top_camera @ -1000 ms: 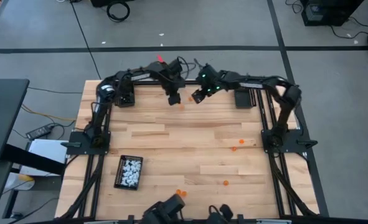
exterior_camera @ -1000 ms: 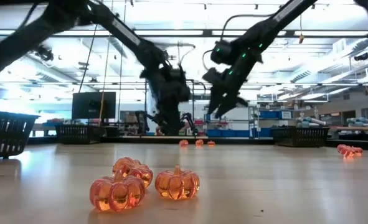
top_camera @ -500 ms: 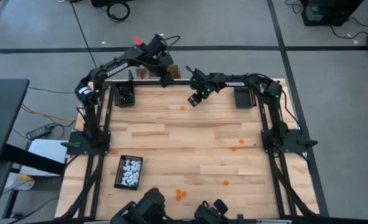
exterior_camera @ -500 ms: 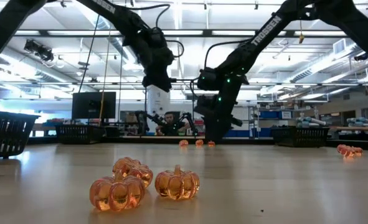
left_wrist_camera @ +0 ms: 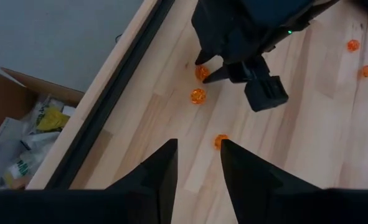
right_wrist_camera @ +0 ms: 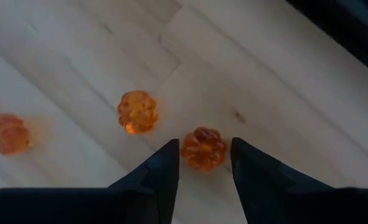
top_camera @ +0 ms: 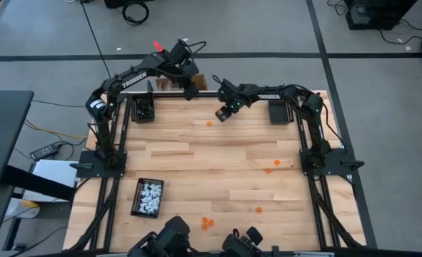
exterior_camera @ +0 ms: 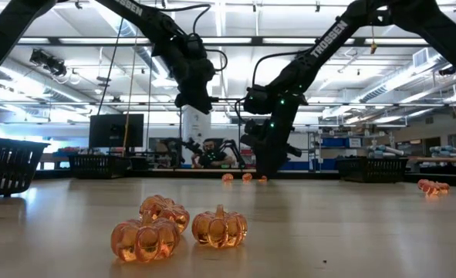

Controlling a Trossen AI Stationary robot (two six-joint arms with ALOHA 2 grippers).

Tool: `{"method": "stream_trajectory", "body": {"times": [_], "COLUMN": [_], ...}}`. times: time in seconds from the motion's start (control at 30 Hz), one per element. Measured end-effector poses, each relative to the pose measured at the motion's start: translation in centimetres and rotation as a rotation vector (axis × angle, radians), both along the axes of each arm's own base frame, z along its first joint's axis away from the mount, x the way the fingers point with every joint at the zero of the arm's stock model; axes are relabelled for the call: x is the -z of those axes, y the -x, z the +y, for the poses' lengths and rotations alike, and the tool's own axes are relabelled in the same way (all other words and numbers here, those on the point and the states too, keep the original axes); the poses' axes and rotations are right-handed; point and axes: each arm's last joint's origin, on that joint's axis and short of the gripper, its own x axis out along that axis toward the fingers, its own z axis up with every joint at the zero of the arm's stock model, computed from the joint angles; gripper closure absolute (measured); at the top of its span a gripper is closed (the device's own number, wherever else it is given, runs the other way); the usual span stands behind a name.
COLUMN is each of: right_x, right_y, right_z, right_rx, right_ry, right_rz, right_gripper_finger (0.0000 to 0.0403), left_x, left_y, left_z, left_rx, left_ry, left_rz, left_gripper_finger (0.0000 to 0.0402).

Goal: Sort Halloween decoration
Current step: Put the orange pumpkin toy into the top right black basket

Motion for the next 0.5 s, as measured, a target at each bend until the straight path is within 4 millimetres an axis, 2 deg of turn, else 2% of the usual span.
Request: {"method": "stream_trajectory", "body": {"times": [0.33, 0.5], "right_x": [0.52, 0.56], "right_y": [-0.16, 0.11], "right_z": [0.04, 0.37], "right_rx": [0.001, 0.001], "right_ry": [-0.009, -0.037], "right_rz": [0.003, 0.033], "right_gripper_finger": [0.0298, 0.0307], "left_x": [0.02, 0.04], "left_y": [0.01, 0.00], "left_z": [-0.01, 0.01], "left_rx": [-0.010, -0.012], "left_ry": [0.009, 0.008], "left_rz": [0.001, 0.002], "left_gripper_finger": [0.0272, 0.0272]}}
